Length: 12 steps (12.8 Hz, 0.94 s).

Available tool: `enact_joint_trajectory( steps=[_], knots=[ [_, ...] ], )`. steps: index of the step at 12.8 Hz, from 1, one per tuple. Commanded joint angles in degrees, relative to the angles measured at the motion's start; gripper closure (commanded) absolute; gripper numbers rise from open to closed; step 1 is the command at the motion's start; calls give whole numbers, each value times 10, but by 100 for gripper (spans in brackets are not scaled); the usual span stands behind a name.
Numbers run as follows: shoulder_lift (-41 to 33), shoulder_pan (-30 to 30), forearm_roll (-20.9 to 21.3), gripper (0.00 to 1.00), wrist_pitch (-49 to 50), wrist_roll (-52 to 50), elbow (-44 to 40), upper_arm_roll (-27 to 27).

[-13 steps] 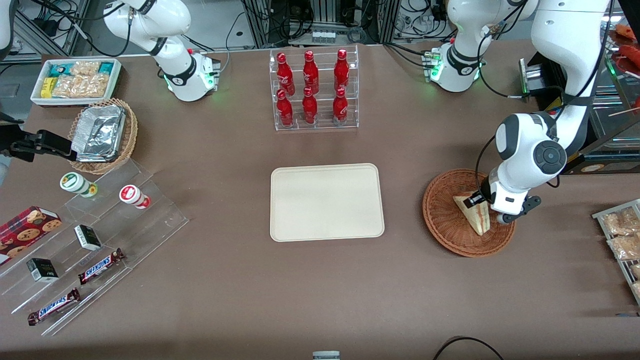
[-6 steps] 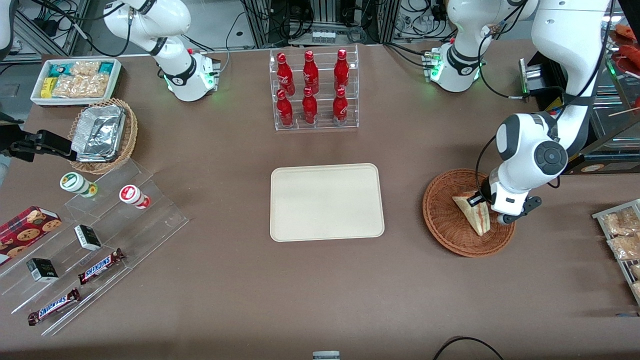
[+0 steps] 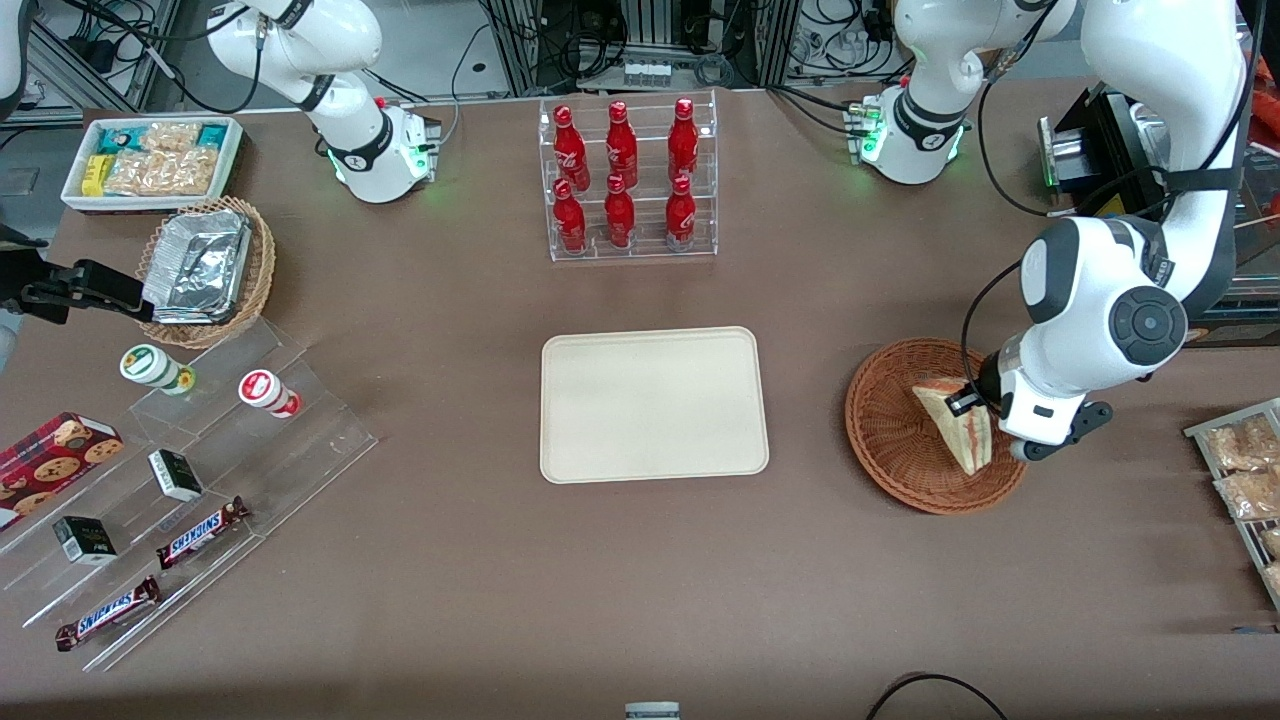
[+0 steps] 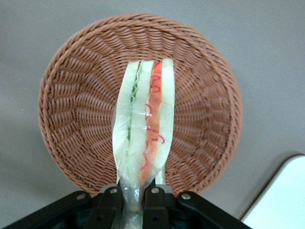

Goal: Place sandwich from basket to tray
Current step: 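Lift the sandwich and carry it with the left gripper to the cream tray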

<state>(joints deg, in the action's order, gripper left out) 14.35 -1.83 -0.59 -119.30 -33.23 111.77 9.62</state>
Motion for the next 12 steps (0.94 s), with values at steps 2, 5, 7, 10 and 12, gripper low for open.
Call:
enact_joint_trajectory(
  steps=[2,5,7,10,12],
  knots=[
    [8,2,9,100,12,-6,-22,57],
    [29,41,14,100,13,-9,-54,91],
    [60,87,16,100,14,-12,-90,91],
    [132,153,27,100,39,-67,-177,90],
    [171,199,64,100,42,-125,-219,91]
  ],
)
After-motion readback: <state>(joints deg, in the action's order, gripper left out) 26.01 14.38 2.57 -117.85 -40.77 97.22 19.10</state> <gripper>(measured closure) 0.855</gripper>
